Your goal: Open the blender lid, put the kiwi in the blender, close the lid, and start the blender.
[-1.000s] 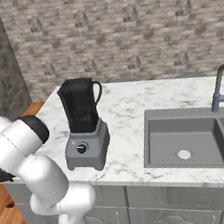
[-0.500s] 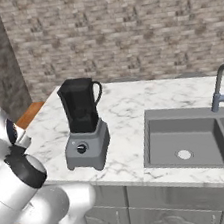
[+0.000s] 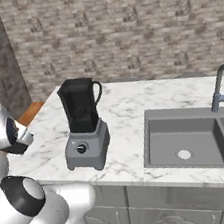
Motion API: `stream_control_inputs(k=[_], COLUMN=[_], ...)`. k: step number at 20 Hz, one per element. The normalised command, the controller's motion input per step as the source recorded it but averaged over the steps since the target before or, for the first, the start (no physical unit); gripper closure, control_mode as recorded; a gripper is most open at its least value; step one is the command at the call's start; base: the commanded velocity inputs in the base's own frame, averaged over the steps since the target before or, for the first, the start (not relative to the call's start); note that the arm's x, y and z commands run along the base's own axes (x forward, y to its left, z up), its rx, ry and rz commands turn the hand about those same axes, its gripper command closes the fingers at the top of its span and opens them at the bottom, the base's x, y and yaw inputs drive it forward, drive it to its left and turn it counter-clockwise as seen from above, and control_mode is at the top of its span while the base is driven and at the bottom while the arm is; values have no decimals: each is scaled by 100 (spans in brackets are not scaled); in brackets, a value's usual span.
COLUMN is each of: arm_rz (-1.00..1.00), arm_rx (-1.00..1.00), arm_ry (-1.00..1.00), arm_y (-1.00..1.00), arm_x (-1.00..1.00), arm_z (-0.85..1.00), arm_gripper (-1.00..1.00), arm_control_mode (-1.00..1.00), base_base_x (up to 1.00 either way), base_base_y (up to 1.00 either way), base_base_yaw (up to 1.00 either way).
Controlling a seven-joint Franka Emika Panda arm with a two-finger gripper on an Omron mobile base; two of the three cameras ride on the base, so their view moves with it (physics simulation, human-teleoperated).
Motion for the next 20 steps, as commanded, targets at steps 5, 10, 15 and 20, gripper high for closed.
stream_control_inputs(k=[5,10,15,20], arm_rz=[0,0,0,0], arm_rx=[-8,-11,-8,-4], arm_ry=[-10,-8,-6,0], arm_y=[-37,-40,-50,-58], arm_x=[-24,-29,-22,-14], arm_z=[99,100,100,96], arm_gripper=[100,100,100,100], arm_control_mode=[-100,-100,-100,-100], base_base_x=[0,0,0,0], base_base_y=[0,0,0,0], base_base_yaw=[0,0,0,0])
